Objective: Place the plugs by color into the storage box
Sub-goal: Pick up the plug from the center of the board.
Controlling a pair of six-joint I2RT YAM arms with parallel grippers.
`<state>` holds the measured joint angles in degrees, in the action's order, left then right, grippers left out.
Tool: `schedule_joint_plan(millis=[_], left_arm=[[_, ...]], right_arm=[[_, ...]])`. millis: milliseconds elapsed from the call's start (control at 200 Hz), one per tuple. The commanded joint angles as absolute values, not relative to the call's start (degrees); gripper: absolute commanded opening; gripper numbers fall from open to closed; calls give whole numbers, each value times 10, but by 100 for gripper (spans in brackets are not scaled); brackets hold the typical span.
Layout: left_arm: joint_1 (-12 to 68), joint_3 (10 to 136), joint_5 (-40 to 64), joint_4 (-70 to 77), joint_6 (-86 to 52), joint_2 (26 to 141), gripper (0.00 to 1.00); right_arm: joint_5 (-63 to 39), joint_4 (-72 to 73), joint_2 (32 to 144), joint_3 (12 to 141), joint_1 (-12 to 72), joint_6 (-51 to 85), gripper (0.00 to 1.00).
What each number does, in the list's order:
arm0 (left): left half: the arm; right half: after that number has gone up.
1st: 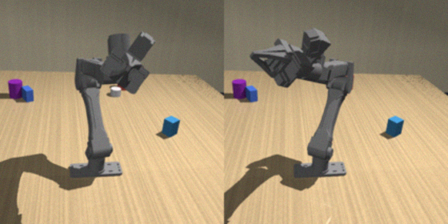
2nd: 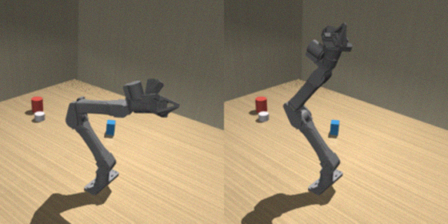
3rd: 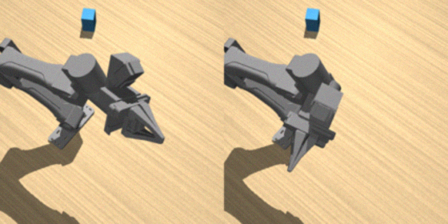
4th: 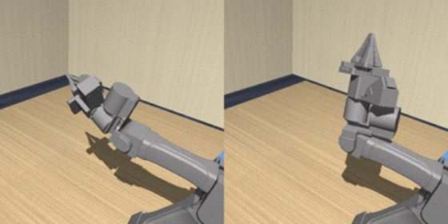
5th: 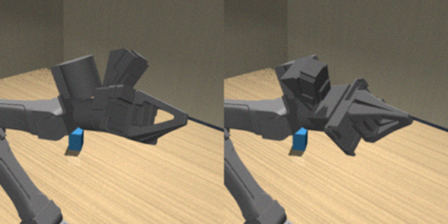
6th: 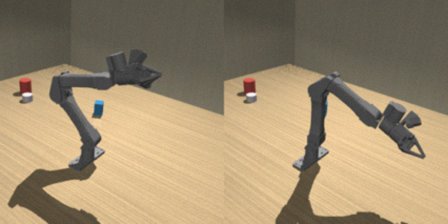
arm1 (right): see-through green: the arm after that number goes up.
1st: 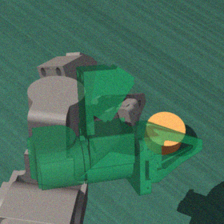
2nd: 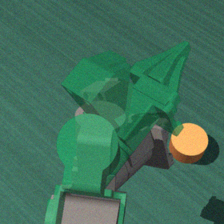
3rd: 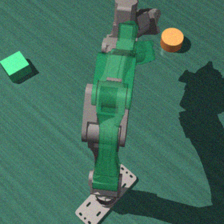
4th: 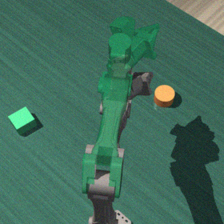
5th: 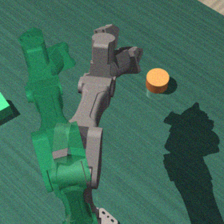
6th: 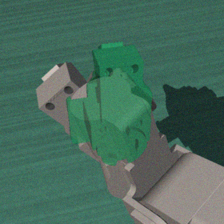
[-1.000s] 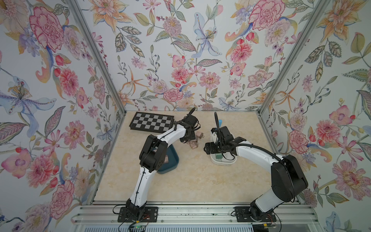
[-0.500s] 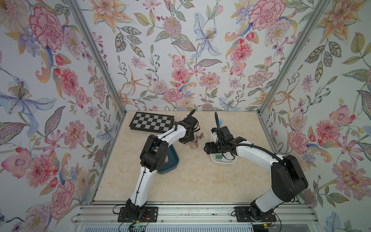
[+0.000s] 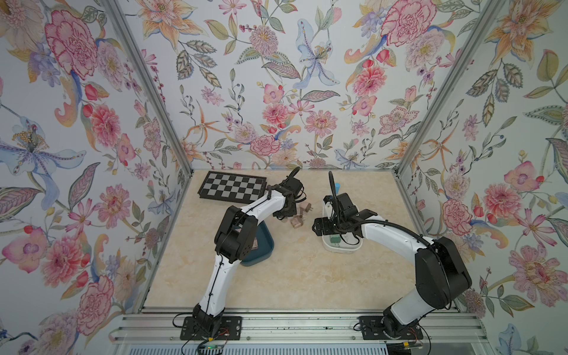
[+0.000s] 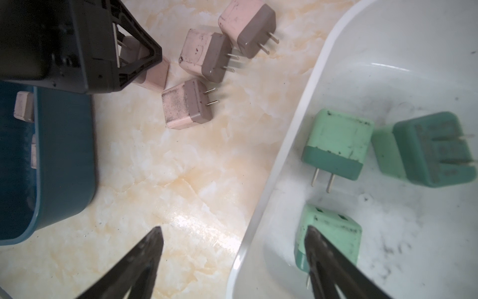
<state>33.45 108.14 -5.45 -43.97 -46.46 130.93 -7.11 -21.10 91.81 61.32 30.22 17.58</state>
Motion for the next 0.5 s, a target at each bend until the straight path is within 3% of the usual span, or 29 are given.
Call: schedule_joint_plan(millis=[0,265,495], left_arm=[[336,1111,-88,-479,-443,1257,26],[303,1042,-95,-489,-430,1149,26],[245,906,-94,-462,-420,1053,26]], right_arm=[[-76,-203,902,612,301,179,87],[-76,-203,904,613,303,184,87],[-74,-203,907,612,309,187,87]])
